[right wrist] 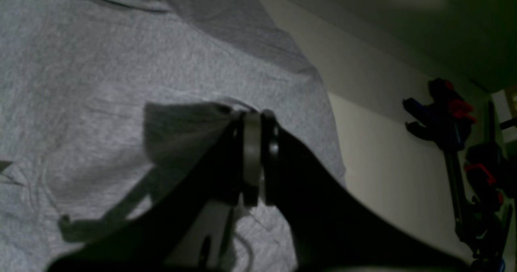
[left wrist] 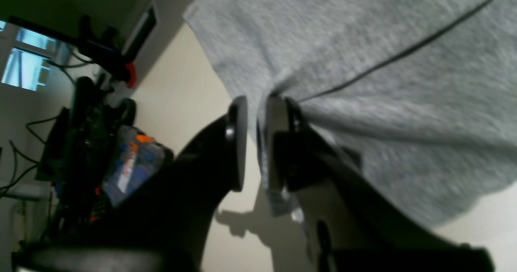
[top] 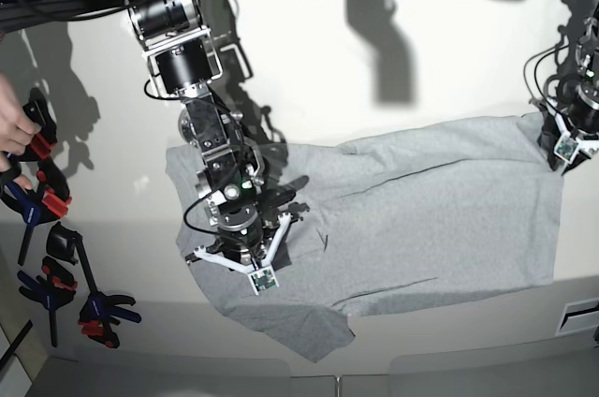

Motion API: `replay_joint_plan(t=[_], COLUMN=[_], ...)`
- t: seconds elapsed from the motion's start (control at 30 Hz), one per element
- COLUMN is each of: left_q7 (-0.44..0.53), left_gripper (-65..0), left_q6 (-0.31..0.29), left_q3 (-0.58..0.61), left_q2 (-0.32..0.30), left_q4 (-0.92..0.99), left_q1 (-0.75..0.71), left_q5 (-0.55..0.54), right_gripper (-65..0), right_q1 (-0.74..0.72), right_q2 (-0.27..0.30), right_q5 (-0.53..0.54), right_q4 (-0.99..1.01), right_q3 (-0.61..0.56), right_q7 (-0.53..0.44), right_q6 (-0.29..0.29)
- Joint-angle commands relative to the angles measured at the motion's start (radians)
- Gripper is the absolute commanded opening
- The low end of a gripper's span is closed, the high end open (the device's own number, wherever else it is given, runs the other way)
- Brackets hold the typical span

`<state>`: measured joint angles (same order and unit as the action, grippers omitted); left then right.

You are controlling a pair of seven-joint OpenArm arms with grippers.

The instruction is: Fold the T-shirt properly

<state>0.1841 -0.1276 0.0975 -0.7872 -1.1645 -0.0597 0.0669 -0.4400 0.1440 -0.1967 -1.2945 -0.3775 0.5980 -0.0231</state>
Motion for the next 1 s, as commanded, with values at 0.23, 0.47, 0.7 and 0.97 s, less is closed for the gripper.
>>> replay_joint_plan(t=[0.23,0.47,0.7,0.97], left_q7=[0.055,0.056,0.056,0.003], left_gripper=[-56.1,-56.1,-56.1,-55.8], left_q6=[0.019,0.018,0.019,0.020], left_q3=[-0.011,-0.011,-0.011,-0.011], left_q2=[-0.025,-0.022,-0.022,-0.022], left_q4=[-0.002,-0.001,0.000,0.000], left_q1=[0.019,0.029,0.030,0.029], left_q5=[-0.005,-0.005,-0.005,-0.036], right_gripper=[-65.0,-65.0,-65.0,-38.0], right_q1=[-0.031,-0.031,-0.031,-0.031], right_q2=[-0.003,-0.003,-0.003,-0.003], right_q5=[-0.005,-0.005,-0.005,-0.005], right_q4=[-0.016,-0.016,-0.016,-0.016], right_q3=[0.005,0.005,0.005,0.005], right_q7=[-0.051,-0.052,-0.085,-0.127], right_q6=[0.007,0.007,0.007,0.008])
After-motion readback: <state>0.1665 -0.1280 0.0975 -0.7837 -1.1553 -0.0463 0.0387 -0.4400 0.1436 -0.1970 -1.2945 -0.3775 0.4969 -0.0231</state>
